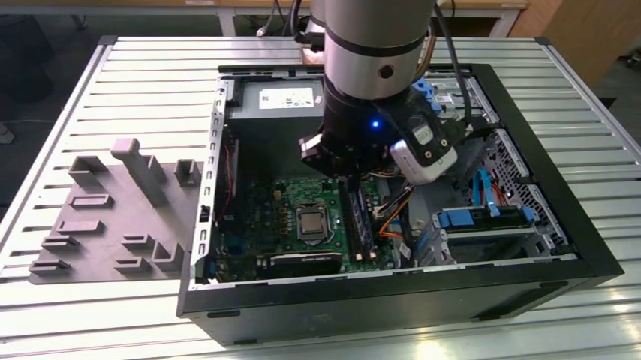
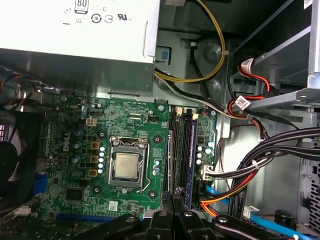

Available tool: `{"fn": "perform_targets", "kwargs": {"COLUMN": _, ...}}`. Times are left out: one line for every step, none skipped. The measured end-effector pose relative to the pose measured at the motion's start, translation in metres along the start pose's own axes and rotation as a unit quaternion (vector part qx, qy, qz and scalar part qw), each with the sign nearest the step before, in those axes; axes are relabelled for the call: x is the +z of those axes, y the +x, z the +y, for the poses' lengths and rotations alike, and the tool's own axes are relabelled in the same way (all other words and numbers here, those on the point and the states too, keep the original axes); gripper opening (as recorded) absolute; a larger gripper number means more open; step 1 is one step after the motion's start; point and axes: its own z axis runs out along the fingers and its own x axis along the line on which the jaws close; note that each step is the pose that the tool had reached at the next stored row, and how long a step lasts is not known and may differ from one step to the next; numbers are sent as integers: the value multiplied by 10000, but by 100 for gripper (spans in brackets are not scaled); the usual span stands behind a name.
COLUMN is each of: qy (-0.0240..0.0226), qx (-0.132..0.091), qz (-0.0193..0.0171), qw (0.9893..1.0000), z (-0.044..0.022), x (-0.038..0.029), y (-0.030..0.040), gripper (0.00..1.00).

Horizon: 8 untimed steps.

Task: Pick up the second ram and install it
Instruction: 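Insert the second ram into the second slot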

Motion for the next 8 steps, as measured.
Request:
{"fn": "perform_targets", "kwargs": {"qy": -1, "qx": 0, "qz": 0, "qw": 10000, "z": 0, "x": 4, "y": 0, "gripper": 11}}
{"fn": "perform_targets", "kwargs": {"qy": -1, "qx": 0, "qz": 0, "qw": 10000, "z": 0, "x": 7, "y": 0, "gripper": 11}}
{"fn": "perform_targets", "kwargs": {"qy": -2, "qx": 0, "qz": 0, "qw": 10000, "z": 0, "x": 10, "y": 1, "gripper": 11}}
{"fn": "perform_targets", "kwargs": {"qy": -3, "qx": 1, "qz": 0, "qw": 10000, "z": -1, "x": 13, "y": 1, "gripper": 11}}
{"fn": "perform_targets", "kwargs": {"qy": -4, "qx": 1, "qz": 0, "qw": 10000, "z": -1, "x": 16, "y": 1, "gripper": 11}}
{"fn": "perform_targets", "kwargs": {"qy": -4, "qx": 0, "qz": 0, "qw": 10000, "z": -1, "x": 18, "y": 1, "gripper": 11}}
{"fn": "perform_targets", "kwargs": {"qy": -5, "qx": 0, "qz": 0, "qw": 10000, "z": -1, "x": 20, "y": 1, "gripper": 11}}
{"fn": "perform_targets", "kwargs": {"qy": -5, "qx": 0, "qz": 0, "qw": 10000, "z": -1, "x": 22, "y": 1, "gripper": 11}}
